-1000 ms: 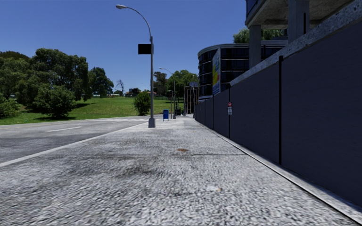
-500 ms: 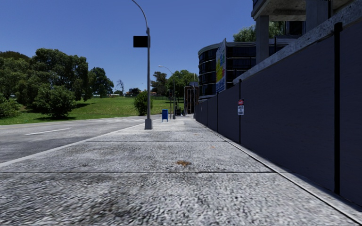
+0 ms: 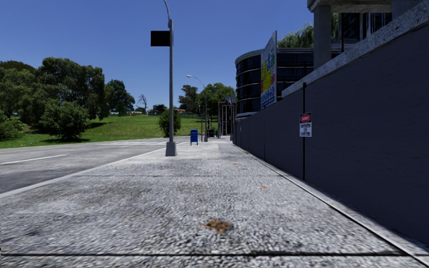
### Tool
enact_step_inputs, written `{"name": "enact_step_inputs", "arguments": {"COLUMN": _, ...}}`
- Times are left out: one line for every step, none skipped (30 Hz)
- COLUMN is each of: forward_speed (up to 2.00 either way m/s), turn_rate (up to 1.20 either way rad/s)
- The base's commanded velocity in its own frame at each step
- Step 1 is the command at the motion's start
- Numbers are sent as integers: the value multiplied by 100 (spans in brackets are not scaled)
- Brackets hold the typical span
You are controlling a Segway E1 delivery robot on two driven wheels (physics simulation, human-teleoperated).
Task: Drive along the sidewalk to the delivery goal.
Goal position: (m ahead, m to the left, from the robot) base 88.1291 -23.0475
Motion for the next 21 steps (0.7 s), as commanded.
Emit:
{"name": "enact_step_inputs", "arguments": {"forward_speed": 200, "turn_rate": 10}}
{"name": "enact_step_inputs", "arguments": {"forward_speed": 200, "turn_rate": 10}}
{"name": "enact_step_inputs", "arguments": {"forward_speed": 200, "turn_rate": 5}}
{"name": "enact_step_inputs", "arguments": {"forward_speed": 200, "turn_rate": 0}}
{"name": "enact_step_inputs", "arguments": {"forward_speed": 200, "turn_rate": 0}}
{"name": "enact_step_inputs", "arguments": {"forward_speed": 200, "turn_rate": 0}}
{"name": "enact_step_inputs", "arguments": {"forward_speed": 200, "turn_rate": 0}}
{"name": "enact_step_inputs", "arguments": {"forward_speed": 200, "turn_rate": 0}}
{"name": "enact_step_inputs", "arguments": {"forward_speed": 200, "turn_rate": 0}}
{"name": "enact_step_inputs", "arguments": {"forward_speed": 200, "turn_rate": 0}}
{"name": "enact_step_inputs", "arguments": {"forward_speed": 200, "turn_rate": 0}}
{"name": "enact_step_inputs", "arguments": {"forward_speed": 200, "turn_rate": 0}}
{"name": "enact_step_inputs", "arguments": {"forward_speed": 200, "turn_rate": 0}}
{"name": "enact_step_inputs", "arguments": {"forward_speed": 200, "turn_rate": 0}}
{"name": "enact_step_inputs", "arguments": {"forward_speed": 200, "turn_rate": 0}}
{"name": "enact_step_inputs", "arguments": {"forward_speed": 200, "turn_rate": 0}}
{"name": "enact_step_inputs", "arguments": {"forward_speed": 200, "turn_rate": 0}}
{"name": "enact_step_inputs", "arguments": {"forward_speed": 200, "turn_rate": 0}}
{"name": "enact_step_inputs", "arguments": {"forward_speed": 200, "turn_rate": 0}}
{"name": "enact_step_inputs", "arguments": {"forward_speed": 200, "turn_rate": 0}}
{"name": "enact_step_inputs", "arguments": {"forward_speed": 200, "turn_rate": 0}}
